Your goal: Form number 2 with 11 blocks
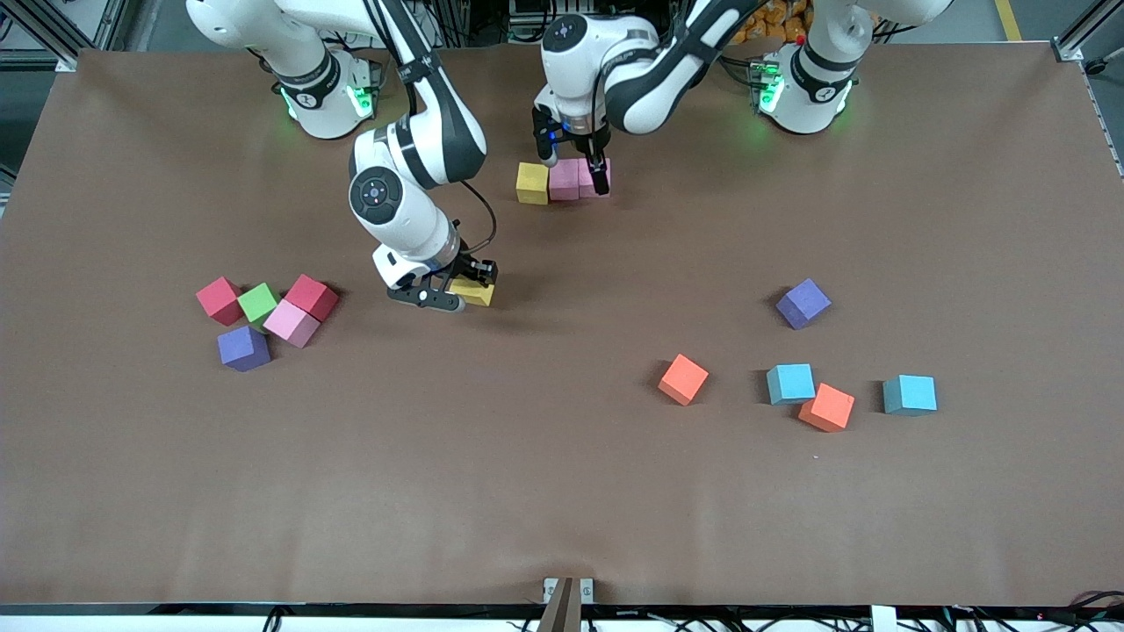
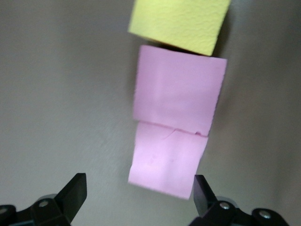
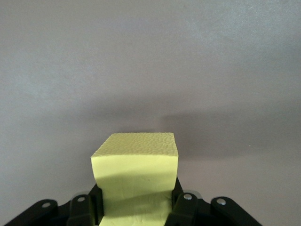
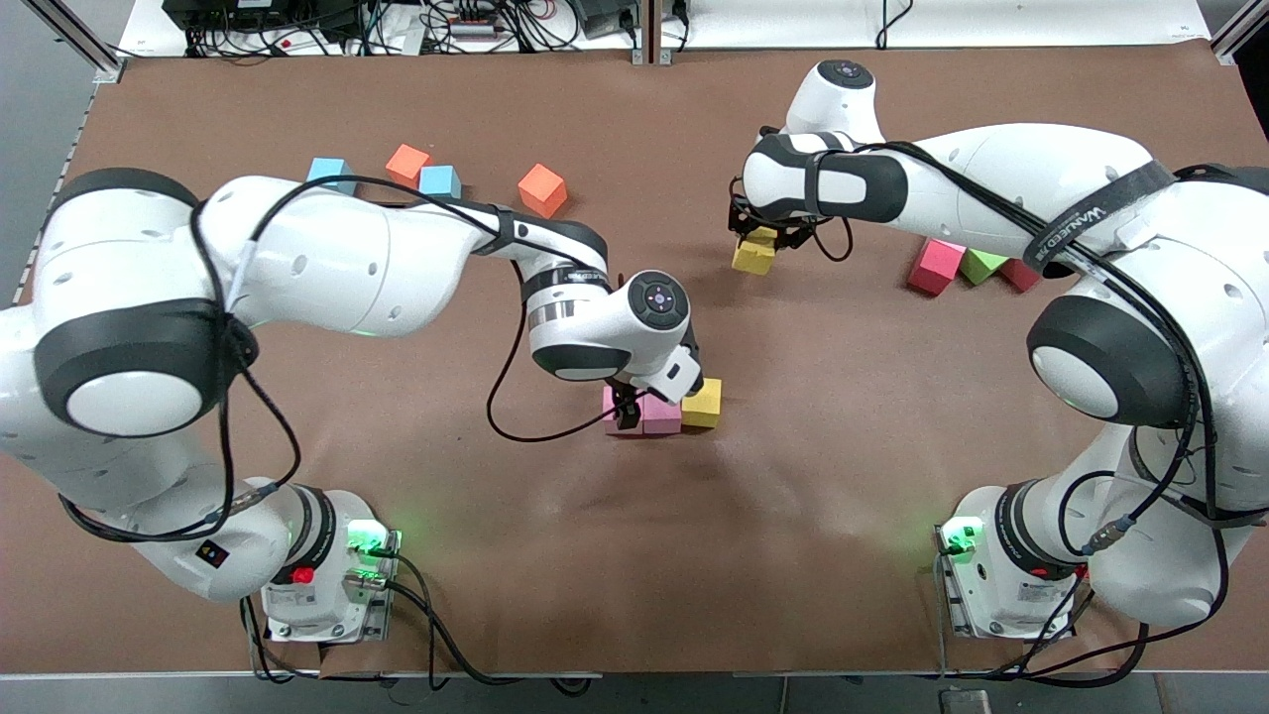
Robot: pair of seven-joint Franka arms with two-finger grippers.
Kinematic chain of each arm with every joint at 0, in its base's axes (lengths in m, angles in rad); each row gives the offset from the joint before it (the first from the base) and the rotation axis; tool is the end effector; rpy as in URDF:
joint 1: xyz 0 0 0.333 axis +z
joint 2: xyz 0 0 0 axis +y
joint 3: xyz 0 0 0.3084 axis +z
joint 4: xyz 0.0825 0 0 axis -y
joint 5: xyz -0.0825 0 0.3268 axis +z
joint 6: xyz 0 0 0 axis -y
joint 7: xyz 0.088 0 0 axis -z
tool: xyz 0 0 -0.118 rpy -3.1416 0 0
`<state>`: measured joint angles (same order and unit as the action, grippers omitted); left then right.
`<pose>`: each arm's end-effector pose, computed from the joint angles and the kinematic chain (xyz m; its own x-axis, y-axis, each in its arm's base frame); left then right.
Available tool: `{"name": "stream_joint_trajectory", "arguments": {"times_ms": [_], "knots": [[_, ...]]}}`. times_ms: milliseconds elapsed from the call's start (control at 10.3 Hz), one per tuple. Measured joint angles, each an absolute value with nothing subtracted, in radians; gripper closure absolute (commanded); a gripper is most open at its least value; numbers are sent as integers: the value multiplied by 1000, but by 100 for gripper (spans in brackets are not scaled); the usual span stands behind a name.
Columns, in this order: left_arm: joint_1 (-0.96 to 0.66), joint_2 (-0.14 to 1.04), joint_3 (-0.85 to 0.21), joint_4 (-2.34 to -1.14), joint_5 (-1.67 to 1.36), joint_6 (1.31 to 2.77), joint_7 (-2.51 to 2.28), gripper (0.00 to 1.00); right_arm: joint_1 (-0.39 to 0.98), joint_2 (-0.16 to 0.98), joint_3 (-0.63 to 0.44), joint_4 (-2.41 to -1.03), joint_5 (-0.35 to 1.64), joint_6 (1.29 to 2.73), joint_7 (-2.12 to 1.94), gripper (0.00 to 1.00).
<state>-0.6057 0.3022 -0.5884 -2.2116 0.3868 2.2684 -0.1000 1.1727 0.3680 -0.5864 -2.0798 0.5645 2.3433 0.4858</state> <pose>0.1934 -0.4517 0.2749 0.2095 -0.9623 -0.1734 -0.9760 -0.1949 -0.0977 0.4380 0.3178 0.2975 0.9575 -0.2586 -0.1278 -0.2761 -0.9498 -0.1469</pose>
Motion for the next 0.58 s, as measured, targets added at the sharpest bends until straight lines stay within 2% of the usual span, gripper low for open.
{"name": "stream_joint_trajectory", "arguments": {"times_ms": [292,584], "knots": [[-596,172,-595,-2171,272,2121,-140,0,1173,369,-570,-2043,565,2344,538,67],[-453,10,-586,-2146,153,2008,-139,0,1178,372,-560,-2022,565,2347,547,67]]}}
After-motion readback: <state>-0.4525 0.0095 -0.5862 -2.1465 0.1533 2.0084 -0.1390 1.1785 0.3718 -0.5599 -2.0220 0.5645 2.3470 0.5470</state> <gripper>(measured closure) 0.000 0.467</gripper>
